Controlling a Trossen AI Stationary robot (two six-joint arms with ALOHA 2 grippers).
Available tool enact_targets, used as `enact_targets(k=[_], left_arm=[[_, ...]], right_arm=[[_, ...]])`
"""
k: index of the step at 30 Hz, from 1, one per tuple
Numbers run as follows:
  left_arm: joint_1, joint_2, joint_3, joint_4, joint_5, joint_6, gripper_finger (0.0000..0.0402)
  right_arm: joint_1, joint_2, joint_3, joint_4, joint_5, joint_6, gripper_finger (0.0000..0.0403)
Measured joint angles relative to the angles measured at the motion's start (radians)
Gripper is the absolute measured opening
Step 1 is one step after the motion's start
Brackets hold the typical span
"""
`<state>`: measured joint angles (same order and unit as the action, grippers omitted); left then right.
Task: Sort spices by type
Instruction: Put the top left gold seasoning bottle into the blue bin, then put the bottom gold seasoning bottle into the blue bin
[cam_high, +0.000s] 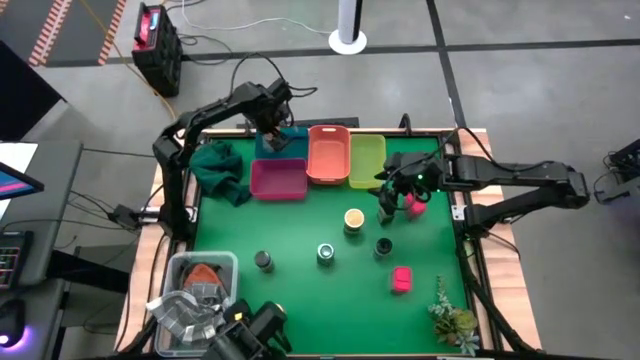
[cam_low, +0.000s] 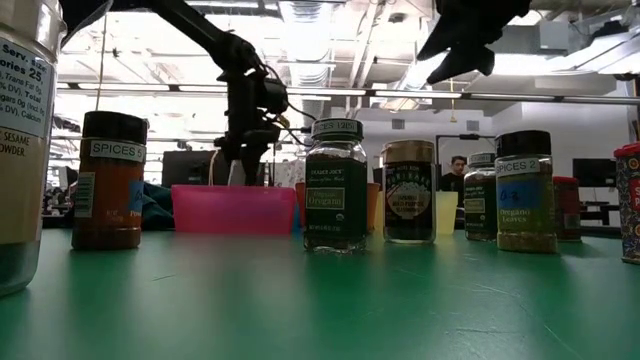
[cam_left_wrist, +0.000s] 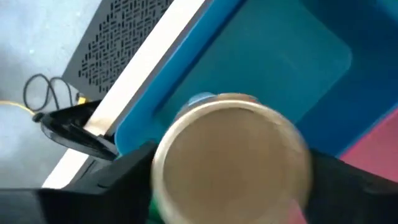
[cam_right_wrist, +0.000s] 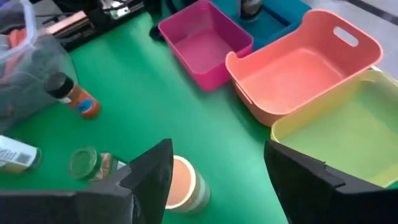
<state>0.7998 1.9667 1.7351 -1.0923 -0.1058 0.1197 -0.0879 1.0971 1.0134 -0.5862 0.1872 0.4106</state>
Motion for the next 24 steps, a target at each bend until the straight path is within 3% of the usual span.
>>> enact_targets(k=[4, 13, 18, 24], left_arm=[[0.000, -0.004, 0.008, -0.015, 0.026, -0.021, 0.0364], [-0.063, -0.132, 0.100, -0.015, 0.028, -0.047, 0.0370], [-0.248, -0.204, 0.146, -0.091, 0.029, -0.093, 0.0367], [-0.605, -0.260, 0.151, -0.208, 0.059, -0.340, 0.0366]], right_arm=[[0.000, 0.003, 0.000, -0.006, 0.001, 0.000, 0.0279], [0.014, -0.081, 0.000, -0.120, 0.000, -0.028, 0.0279], [0.013, -0.145, 0.000, -0.208, -0.001, -0.064, 0.0279], [0.014, -0.170, 0.000, -0.277, -0.002, -0.144, 0.0279]])
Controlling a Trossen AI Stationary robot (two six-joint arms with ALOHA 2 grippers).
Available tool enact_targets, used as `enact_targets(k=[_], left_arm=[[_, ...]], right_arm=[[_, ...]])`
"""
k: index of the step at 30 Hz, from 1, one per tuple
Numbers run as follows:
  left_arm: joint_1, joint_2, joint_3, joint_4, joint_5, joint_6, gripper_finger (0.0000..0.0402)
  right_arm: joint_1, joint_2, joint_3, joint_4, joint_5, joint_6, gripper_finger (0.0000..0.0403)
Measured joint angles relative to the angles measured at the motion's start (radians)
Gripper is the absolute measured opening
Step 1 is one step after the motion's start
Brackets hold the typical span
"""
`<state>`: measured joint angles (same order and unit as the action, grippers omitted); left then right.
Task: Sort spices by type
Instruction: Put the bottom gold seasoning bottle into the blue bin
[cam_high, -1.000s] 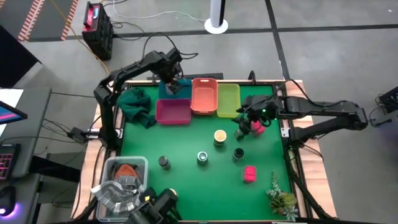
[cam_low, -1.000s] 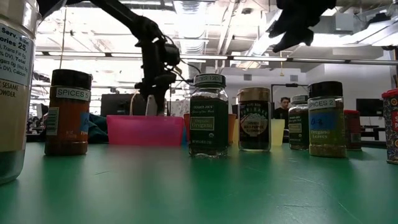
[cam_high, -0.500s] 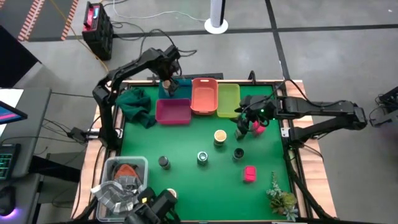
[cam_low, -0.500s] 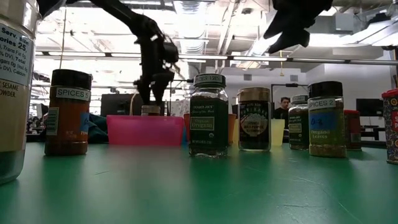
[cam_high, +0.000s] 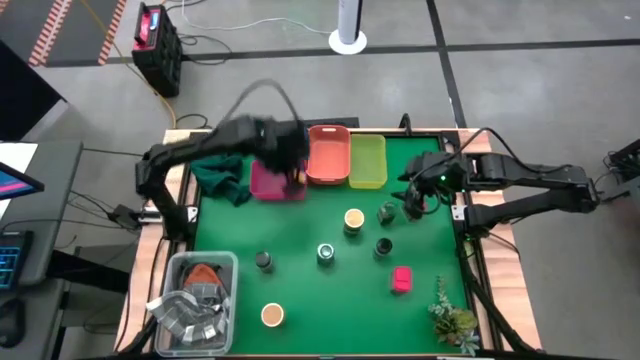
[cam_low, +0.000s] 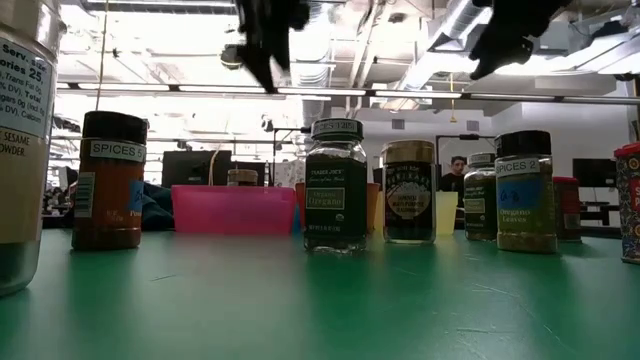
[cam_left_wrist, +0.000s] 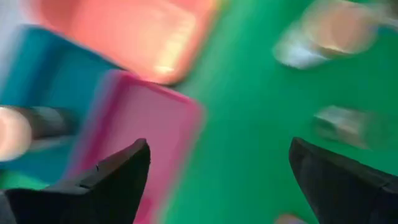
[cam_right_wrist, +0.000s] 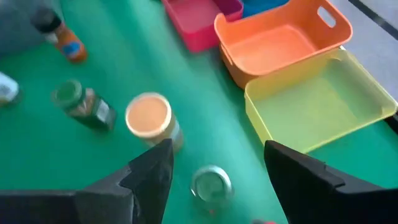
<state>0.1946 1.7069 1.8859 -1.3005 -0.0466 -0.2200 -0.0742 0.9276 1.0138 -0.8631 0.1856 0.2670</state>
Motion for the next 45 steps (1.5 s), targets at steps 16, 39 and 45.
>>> enact_targets(k=[16, 39, 45], left_arm=[[-0.722, 0.039, -0.010, 0.041, -0.058, -0.532, 0.0366], [-0.843, 0.325, -0.010, 0.087, 0.016, -0.393, 0.0366], [-0.850, 0.347, -0.010, 0.043, -0.006, -0.394, 0.0366]], right_arm=[[0.000, 0.000, 0.000, -0.025, 0.000, -0.179, 0.0279], [0.000, 0.000, 0.000, -0.023, -0.001, -0.181, 0.0279], [0.000, 0.000, 0.000, -0.023, -0.001, -0.182, 0.0279]])
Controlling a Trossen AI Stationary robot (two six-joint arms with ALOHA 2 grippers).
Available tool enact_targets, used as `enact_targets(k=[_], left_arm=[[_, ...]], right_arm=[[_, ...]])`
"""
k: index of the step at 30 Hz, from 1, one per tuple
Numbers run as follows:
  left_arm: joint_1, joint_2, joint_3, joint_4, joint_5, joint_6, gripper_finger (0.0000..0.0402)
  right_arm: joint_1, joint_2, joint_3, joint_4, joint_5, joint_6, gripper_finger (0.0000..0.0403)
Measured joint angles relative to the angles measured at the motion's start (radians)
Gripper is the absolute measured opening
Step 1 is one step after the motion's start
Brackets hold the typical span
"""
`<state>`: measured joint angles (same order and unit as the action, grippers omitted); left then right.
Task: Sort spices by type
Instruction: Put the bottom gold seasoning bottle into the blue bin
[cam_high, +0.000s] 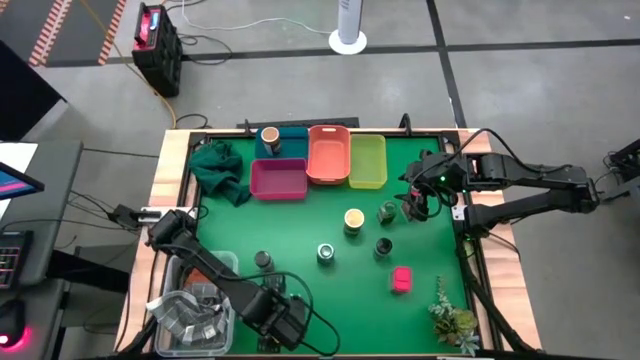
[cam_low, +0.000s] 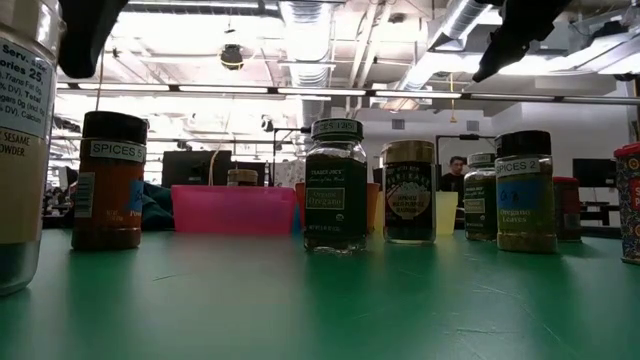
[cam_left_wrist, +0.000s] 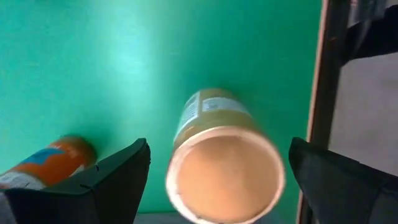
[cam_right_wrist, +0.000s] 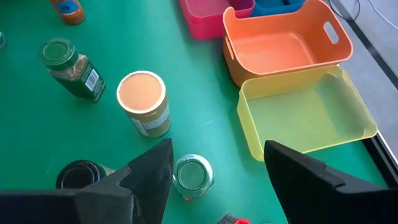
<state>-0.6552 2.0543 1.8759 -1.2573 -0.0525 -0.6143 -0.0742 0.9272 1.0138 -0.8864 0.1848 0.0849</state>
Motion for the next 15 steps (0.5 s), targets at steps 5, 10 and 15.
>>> enact_targets(k=[5, 10, 15], left_arm=[[-0.004, 0.002, -0.040, 0.019, -0.001, 0.000, 0.0366], [-0.004, 0.003, -0.106, 0.087, 0.030, -0.025, 0.0366], [0.006, 0.002, -0.160, 0.140, 0.032, -0.037, 0.0358]], right_arm=[[0.000, 0.000, 0.000, 0.000, 0.000, -0.004, 0.0279], [0.000, 0.000, 0.000, -0.001, 0.000, -0.007, 0.0279], [0.000, 0.000, 0.000, -0.001, 0.000, -0.007, 0.0279]])
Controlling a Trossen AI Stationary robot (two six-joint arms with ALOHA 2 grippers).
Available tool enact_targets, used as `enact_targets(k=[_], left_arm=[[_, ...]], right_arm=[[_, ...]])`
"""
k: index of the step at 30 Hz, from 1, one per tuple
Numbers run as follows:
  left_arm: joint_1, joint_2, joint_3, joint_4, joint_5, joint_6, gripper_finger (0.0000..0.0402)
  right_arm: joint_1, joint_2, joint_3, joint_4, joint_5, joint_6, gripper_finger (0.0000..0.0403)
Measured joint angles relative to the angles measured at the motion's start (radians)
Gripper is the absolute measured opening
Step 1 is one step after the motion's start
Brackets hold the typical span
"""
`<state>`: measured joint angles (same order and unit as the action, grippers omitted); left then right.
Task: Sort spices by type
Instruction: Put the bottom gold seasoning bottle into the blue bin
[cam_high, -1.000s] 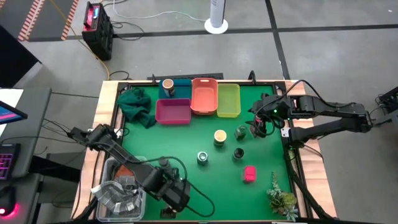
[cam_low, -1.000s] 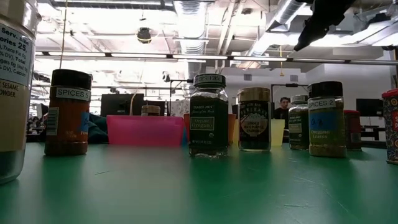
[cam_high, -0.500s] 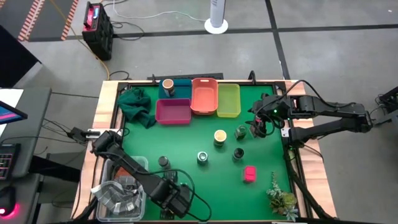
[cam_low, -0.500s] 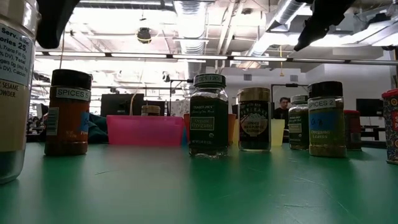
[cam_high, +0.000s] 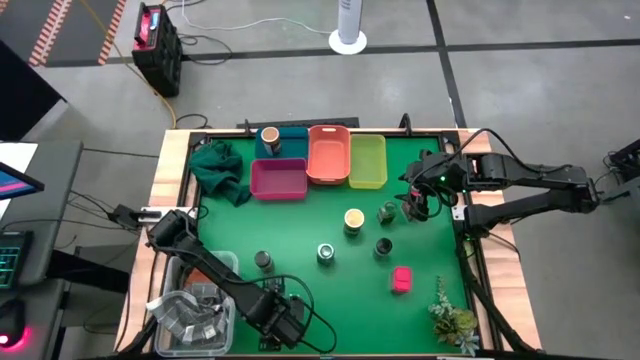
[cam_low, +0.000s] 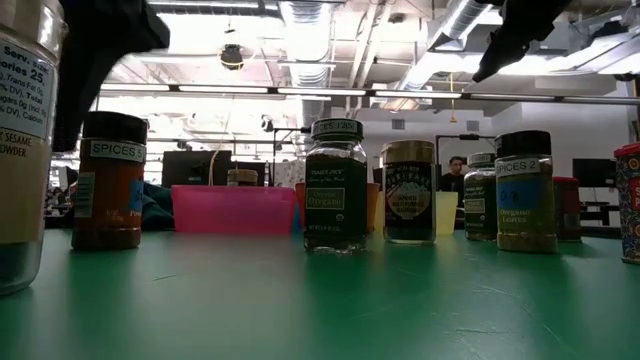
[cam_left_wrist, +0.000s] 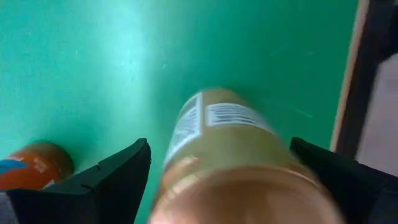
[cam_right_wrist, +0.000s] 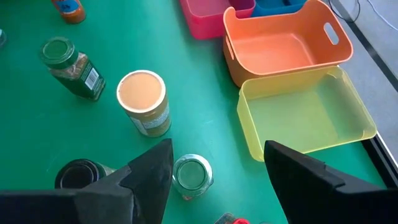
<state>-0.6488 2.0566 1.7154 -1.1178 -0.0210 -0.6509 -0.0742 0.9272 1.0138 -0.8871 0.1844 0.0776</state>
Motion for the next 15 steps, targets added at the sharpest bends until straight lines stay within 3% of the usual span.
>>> enact_targets(k=[8, 15], left_arm=[[0.048, -0.002, -0.020, 0.033, 0.021, -0.012, 0.0272], [0.132, -0.049, -0.010, 0.031, 0.053, 0.022, 0.0271]], right_arm=[[0.000, 0.000, 0.000, 0.000, 0.000, -0.008, 0.0279], [0.000, 0.000, 0.000, -0.001, 0.000, -0.011, 0.0279]])
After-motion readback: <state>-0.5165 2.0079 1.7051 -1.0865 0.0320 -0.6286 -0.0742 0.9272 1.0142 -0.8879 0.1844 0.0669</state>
